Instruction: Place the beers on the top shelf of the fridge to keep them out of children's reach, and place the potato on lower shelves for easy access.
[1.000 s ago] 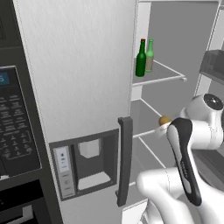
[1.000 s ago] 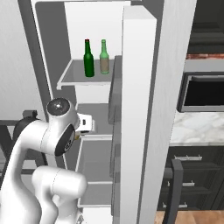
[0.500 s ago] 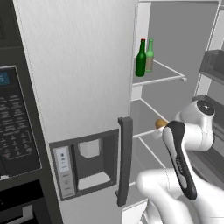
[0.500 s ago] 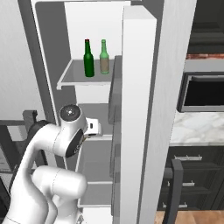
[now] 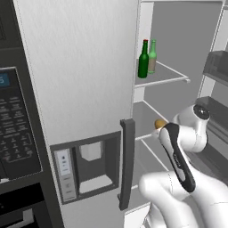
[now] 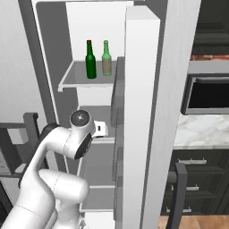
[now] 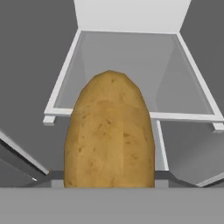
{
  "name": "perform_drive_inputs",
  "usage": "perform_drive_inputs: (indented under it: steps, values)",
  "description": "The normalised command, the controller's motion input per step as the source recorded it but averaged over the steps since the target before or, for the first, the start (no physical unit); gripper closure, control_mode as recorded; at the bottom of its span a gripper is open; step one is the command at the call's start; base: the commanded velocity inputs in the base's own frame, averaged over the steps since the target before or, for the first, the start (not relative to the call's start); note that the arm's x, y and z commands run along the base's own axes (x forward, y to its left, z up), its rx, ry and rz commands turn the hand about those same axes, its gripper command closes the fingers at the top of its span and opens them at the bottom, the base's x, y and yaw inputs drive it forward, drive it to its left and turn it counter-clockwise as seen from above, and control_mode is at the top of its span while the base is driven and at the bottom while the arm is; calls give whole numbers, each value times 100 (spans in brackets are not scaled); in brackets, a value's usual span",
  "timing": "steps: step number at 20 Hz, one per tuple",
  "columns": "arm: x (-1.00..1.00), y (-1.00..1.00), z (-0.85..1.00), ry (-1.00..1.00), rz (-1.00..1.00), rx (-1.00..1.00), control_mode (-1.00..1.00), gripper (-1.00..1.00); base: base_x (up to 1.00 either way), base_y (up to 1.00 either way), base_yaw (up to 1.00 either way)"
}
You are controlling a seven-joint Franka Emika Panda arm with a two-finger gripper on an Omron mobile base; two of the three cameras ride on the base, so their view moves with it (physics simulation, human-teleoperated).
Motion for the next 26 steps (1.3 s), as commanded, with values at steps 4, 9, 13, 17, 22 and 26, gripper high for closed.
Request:
perform_drive_inputs:
  steps: [4,9,13,17,22,26]
  values:
    - [53,-3,-9,0,1,0,-100,100,0,0,0]
    - [58,-4,-14,0,1,2,-100,100,0,0,0]
    - [62,-15,-19,0,2,5,-100,100,0,0,0]
    - [63,-7,-27,0,1,2,-100,100,0,0,0]
    - [64,0,-28,0,1,0,-100,100,0,0,0]
    - [69,-8,-30,0,1,3,-100,100,0,0,0]
